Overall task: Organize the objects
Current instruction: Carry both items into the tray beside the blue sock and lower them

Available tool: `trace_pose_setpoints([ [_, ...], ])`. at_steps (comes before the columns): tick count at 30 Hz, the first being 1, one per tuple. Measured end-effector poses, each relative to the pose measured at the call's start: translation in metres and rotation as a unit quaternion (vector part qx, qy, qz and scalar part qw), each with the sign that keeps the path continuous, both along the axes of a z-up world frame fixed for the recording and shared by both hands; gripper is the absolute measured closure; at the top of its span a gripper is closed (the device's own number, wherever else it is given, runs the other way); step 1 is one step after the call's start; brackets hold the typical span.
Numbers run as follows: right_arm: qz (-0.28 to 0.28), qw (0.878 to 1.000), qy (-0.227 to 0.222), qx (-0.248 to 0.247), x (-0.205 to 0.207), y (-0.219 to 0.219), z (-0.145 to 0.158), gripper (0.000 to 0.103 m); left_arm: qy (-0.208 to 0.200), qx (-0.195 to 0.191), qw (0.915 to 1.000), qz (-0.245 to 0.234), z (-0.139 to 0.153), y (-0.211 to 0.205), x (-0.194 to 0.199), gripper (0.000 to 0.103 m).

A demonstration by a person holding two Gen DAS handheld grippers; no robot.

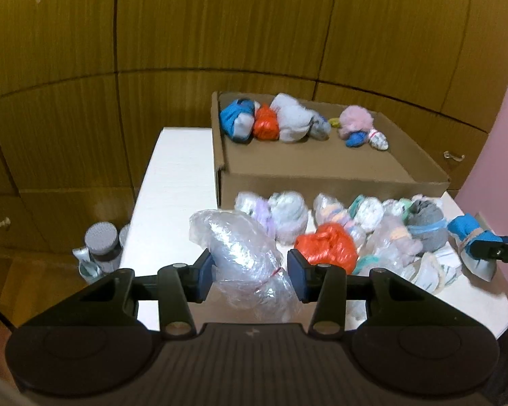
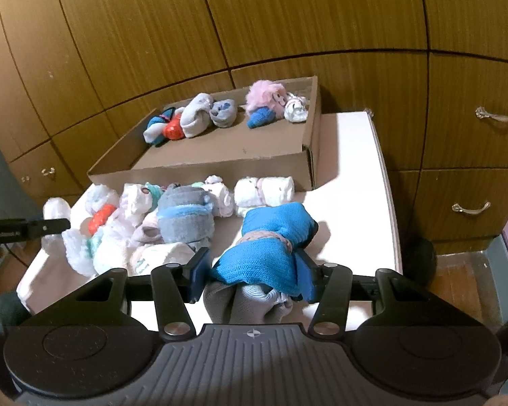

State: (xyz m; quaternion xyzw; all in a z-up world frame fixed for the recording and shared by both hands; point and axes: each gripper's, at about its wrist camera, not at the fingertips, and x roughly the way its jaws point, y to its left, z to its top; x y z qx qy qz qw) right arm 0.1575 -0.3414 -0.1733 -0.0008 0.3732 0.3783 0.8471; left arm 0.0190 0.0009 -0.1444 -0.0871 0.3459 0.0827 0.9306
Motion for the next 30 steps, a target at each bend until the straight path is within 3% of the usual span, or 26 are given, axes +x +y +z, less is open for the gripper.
trace_pose_setpoints([
  [8, 0.006, 0.999, -0.027, 0.036, 0.01, -0.006, 0.048, 0.045, -0.028, 0.026, 0.999, -0.024, 0.046, 0.001, 0.021, 0.067],
  [17, 0.041, 0.996, -0.05, 0.066, 0.031, 0.023, 0.091, 0.045, -0.027, 0.024, 0.9975, -0.061, 0.059, -0.001, 0.063, 0.067],
  [22, 0.073, 0.994, -0.035, 0.078, 0.054, 0.056, 0.099, 0.045, -0.002, 0.066, 0.9943, -0.084, 0.057, -0.001, 0.095, 0.067],
  [30, 0.13, 0.989, 0.013, 0.077, 0.089, 0.135, 0.087, 0.045, 0.076, 0.141, 0.9778, -0.135, 0.02, 0.001, 0.15, 0.067],
])
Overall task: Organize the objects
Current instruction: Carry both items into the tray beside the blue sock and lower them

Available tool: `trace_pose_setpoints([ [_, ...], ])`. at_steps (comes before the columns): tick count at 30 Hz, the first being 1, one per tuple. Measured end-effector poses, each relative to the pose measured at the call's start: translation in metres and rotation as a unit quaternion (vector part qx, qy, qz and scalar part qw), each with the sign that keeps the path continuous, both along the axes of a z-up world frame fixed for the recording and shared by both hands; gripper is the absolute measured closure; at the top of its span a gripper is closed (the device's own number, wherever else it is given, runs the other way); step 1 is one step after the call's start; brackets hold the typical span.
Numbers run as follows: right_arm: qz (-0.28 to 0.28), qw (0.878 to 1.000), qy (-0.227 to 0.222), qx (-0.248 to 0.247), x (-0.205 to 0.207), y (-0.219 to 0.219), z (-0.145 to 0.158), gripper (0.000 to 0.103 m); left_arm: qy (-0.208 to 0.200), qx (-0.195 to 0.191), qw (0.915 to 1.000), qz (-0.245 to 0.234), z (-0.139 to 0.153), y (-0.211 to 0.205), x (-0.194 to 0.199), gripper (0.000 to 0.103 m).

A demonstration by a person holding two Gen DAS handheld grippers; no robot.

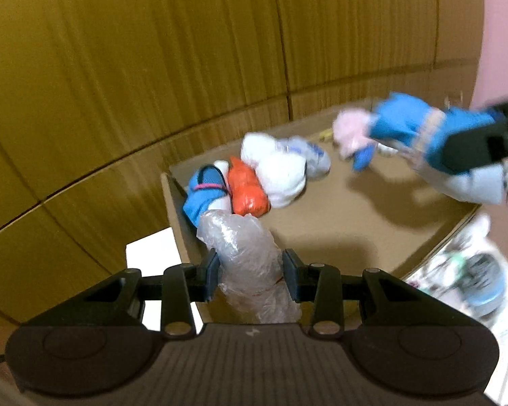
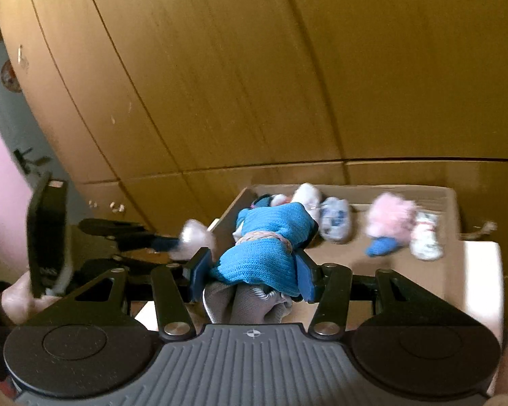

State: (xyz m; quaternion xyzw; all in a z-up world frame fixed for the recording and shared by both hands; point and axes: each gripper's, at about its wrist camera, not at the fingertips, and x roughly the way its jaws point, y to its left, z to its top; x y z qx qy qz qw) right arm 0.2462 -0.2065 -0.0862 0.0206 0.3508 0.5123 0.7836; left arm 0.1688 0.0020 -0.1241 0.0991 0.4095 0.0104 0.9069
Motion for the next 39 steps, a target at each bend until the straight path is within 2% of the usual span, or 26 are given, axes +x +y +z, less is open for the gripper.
trace_pose_setpoints([
  [6, 0.026, 0.999, 0.026, -0.033, 0.022, 0.057, -0.03, 0.045, 0.042, 0.054, 0.997, -0.036, -0.025, 0.003, 0.022, 0.067],
  [14, 0.029, 0.996, 0.052, -0.06, 0.034, 0.096, -0.068, 0.045, 0.047, 0.14, 0.9847, -0.093, -0.044, -0.007, 0.028, 0.067],
  [18, 0.035, 0.996, 0.051, -0.07, 0.033, 0.106, -0.073, 0.045, 0.041, 0.141, 0.9843, -0.098, -0.045, -0.004, 0.031, 0.067],
  [24, 0.043, 0.994, 0.04, -0.09, 0.032, 0.117, -0.073, 0.045, 0.029, 0.139, 0.9851, -0.098, -0.039, 0.001, 0.023, 0.061],
  [29, 0.045, 0.993, 0.035, -0.101, 0.033, 0.124, -0.075, 0.045, 0.014, 0.136, 0.985, -0.105, -0.032, -0.002, 0.015, 0.05],
  [32, 0.047, 0.992, 0.031, -0.111, 0.033, 0.129, -0.074, 0.045, 0.007, 0.147, 0.9836, -0.104, -0.027, -0.006, 0.009, 0.048],
  [36, 0.052, 0.991, 0.025, -0.121, 0.03, 0.135, -0.072, 0.045, -0.009, 0.156, 0.9832, -0.094, -0.022, -0.002, 0.002, 0.028],
  [39, 0.053, 0.99, 0.025, -0.126, 0.03, 0.137, -0.071, 0.045, -0.019, 0.166, 0.9823, -0.084, -0.021, 0.003, 0.003, 0.021],
])
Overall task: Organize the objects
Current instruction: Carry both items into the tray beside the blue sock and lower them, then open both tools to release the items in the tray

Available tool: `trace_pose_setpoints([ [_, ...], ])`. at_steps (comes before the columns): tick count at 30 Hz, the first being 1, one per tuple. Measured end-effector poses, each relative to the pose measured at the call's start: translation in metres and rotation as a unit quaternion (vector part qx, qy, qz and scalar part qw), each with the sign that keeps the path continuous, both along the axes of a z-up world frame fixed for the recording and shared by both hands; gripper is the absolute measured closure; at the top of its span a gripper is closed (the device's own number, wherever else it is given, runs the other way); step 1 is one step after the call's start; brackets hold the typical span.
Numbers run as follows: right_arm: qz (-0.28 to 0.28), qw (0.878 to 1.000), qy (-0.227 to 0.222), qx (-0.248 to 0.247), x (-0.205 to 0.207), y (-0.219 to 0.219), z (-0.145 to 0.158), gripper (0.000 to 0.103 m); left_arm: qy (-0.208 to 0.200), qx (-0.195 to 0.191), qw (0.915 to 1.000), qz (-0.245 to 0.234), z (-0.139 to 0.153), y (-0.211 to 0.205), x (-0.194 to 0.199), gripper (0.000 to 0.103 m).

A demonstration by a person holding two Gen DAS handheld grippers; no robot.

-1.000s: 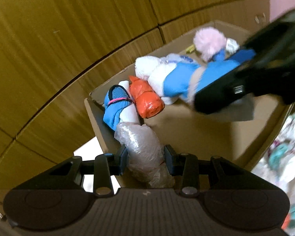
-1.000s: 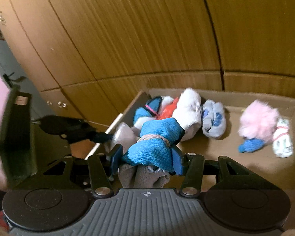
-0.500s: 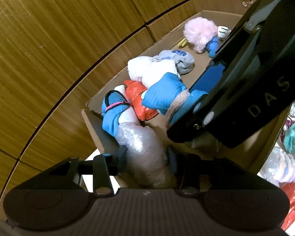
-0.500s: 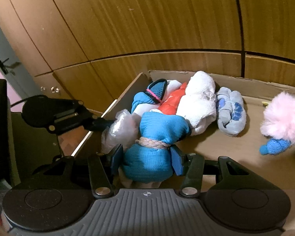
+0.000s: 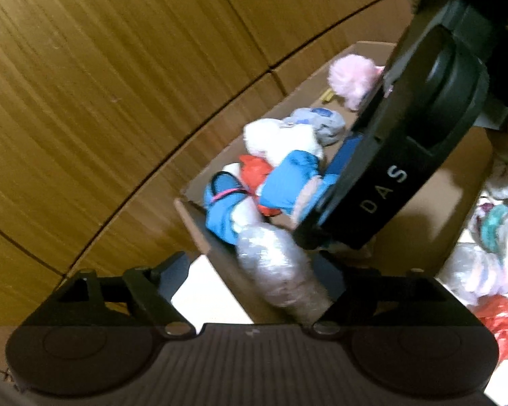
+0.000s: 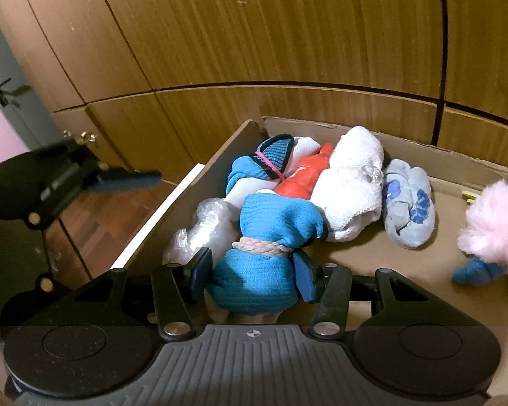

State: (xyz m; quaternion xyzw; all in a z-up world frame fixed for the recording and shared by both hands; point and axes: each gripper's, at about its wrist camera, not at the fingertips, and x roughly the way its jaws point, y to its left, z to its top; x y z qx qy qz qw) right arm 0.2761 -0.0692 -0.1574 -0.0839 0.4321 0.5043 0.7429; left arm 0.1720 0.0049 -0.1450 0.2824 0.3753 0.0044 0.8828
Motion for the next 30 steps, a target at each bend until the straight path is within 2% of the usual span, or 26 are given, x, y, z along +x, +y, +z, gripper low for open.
trace_pose_setpoints([
  [9, 0.003, 1.0, 0.004, -0.007, 0.0, 0.009, 0.004, 0.042, 0.001, 0.004, 0.9997, 0.024, -0.001, 0.002, 0.006, 0.018],
  [21, 0.001, 1.0, -0.002, 0.001, -0.007, 0.014, 0.015, 0.03, -0.002, -0.043, 0.9973, 0.058, 0.014, 0.016, -0.008, 0.013],
  [26, -0.002, 1.0, -0.003, 0.01, -0.012, 0.012, 0.026, 0.023, -0.01, -0.086, 0.9923, 0.089, 0.026, 0.025, -0.019, 0.012],
  [30, -0.01, 1.0, 0.0, 0.029, -0.016, -0.001, 0.041, 0.02, -0.022, -0.128, 0.9829, 0.131, 0.039, 0.037, -0.032, 0.008],
])
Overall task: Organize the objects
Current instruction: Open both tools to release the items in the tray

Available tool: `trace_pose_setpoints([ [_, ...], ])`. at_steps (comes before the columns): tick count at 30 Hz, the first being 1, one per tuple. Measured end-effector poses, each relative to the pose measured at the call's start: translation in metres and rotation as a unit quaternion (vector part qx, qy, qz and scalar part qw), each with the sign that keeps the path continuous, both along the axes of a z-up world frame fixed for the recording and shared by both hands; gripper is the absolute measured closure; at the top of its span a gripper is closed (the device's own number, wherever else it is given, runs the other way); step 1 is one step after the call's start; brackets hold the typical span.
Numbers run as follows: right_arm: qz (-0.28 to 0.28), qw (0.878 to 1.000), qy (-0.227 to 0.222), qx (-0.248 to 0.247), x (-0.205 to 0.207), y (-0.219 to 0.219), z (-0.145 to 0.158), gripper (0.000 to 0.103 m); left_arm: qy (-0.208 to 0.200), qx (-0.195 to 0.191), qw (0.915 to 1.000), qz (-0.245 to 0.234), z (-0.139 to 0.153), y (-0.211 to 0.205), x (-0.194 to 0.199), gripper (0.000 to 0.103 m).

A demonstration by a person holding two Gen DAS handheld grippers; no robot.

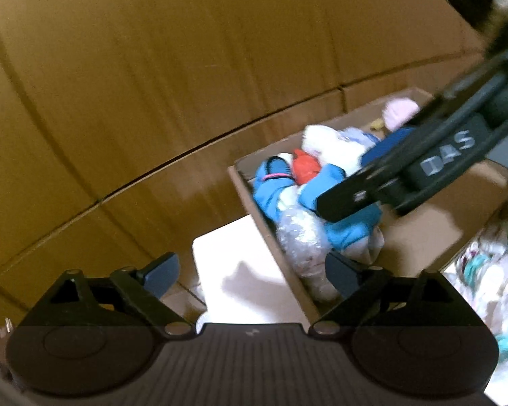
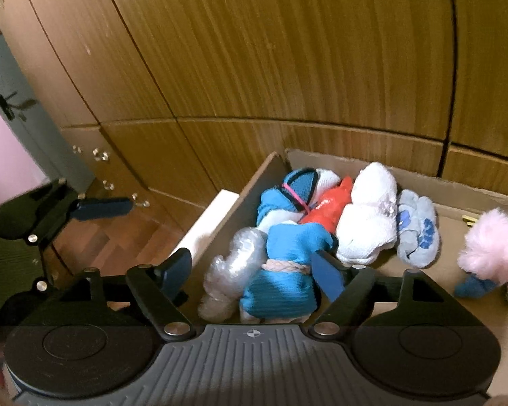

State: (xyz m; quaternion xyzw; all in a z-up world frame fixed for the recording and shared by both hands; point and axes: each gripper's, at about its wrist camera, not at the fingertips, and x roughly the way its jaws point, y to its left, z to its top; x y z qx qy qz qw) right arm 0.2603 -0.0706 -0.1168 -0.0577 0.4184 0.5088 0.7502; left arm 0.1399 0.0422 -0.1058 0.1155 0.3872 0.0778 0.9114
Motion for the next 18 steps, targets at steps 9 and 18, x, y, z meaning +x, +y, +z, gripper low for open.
trace_pose_setpoints([
  [9, -0.038, 0.999, 0.001, 0.015, -0.016, -0.041, 0.015, 0.016, -0.015, -0.112, 0.9875, 0.11, 0.014, 0.011, -0.019, 0.003],
  [18, -0.094, 0.995, -0.011, 0.005, -0.018, -0.084, 0.016, 0.012, -0.026, -0.144, 0.9824, 0.116, 0.016, -0.019, -0.02, 0.002],
])
